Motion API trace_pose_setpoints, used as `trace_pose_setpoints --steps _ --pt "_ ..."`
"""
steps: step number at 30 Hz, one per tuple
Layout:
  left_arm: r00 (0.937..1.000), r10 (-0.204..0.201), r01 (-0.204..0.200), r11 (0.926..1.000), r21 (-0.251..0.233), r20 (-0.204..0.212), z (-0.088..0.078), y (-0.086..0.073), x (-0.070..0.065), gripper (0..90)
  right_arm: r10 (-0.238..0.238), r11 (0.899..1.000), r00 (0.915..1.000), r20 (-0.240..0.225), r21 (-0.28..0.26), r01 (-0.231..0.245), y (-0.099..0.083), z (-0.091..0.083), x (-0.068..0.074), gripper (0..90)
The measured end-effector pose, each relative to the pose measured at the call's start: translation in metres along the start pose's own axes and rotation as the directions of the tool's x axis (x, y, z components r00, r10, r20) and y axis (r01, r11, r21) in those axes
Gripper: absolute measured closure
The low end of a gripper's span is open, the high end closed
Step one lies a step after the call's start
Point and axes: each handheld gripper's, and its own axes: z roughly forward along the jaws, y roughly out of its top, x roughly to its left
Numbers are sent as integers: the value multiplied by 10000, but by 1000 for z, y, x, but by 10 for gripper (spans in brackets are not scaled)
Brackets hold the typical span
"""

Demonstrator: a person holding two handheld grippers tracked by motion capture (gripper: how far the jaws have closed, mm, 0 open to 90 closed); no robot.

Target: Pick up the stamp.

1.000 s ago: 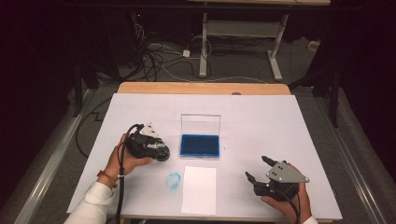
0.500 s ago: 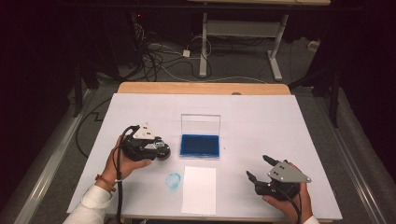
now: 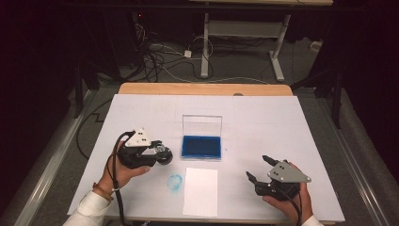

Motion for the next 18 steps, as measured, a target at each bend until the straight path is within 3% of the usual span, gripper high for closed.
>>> trace_pose_setpoints --steps 9,18 --pt "9998 19 -16 9999 -118 205 -5 -3 -5 545 -45 9999 9994 -339 -96 42 3 7 1 250" --pt "9987 362 -351 9989 -301 363 -6 0 -18 545 -170 9998 9980 -604 -132 162 5 11 2 242"
